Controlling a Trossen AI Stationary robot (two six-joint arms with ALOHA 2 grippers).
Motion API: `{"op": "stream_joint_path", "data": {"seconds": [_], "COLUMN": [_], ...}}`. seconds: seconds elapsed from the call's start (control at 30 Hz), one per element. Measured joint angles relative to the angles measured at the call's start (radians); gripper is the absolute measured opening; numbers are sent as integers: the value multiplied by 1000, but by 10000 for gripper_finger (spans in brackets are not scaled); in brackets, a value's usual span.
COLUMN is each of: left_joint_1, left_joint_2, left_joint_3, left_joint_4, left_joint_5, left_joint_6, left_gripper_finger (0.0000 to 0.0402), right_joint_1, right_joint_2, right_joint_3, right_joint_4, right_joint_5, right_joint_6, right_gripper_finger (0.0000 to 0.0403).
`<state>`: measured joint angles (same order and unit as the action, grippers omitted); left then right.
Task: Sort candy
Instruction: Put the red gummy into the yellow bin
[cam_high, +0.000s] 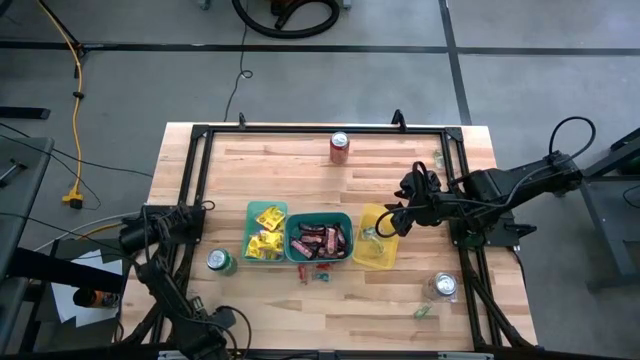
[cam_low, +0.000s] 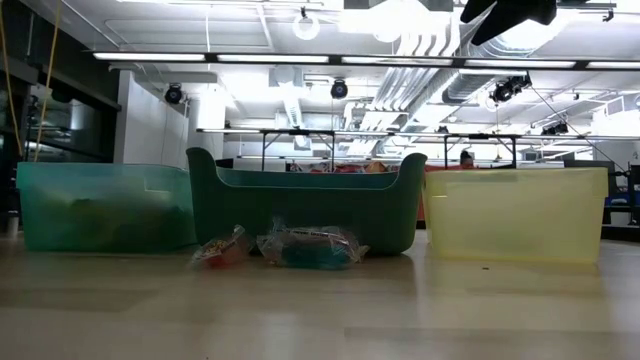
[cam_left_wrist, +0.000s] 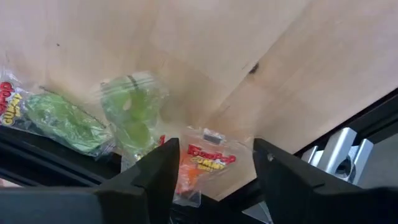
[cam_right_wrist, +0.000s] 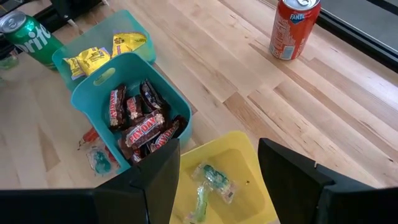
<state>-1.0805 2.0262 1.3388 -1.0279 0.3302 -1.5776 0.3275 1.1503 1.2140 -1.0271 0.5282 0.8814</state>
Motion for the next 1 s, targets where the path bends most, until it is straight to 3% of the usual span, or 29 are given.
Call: {"op": "stream_joint_path", "data": {"seconds": [0.17, 0.4, 0.57, 0.73, 0.87, 1.0], "left_joint_1": [0, -3, 17, 60, 141, 302], "left_joint_2": [0, -7, -105, -324, -500, -598], "left_joint_3": [0, 0, 0, -1, 1, 1], "left_joint_4": [0, -10, -14, 20, 66, 93], "left_joint_5": [0, -16, -105, -291, -557, -795], "left_joint_6": [14, 104, 169, 278, 407, 592], "left_gripper_finger": [132, 12, 4, 1, 1, 0], "right_joint_1": [0, 0, 0, 0, 0, 0], "right_joint_2": [0, 0, 0, 0, 0, 0], "right_joint_3": [0, 0, 0, 0, 0, 0], "right_joint_4": [0, 0, 0, 0, 0, 0], "right_joint_5": [7, 19, 19, 19, 19, 19], "right_joint_6": [0, 0, 0, 0, 0, 0], "right_gripper_finger": [213, 213, 213, 213, 213, 213]}}
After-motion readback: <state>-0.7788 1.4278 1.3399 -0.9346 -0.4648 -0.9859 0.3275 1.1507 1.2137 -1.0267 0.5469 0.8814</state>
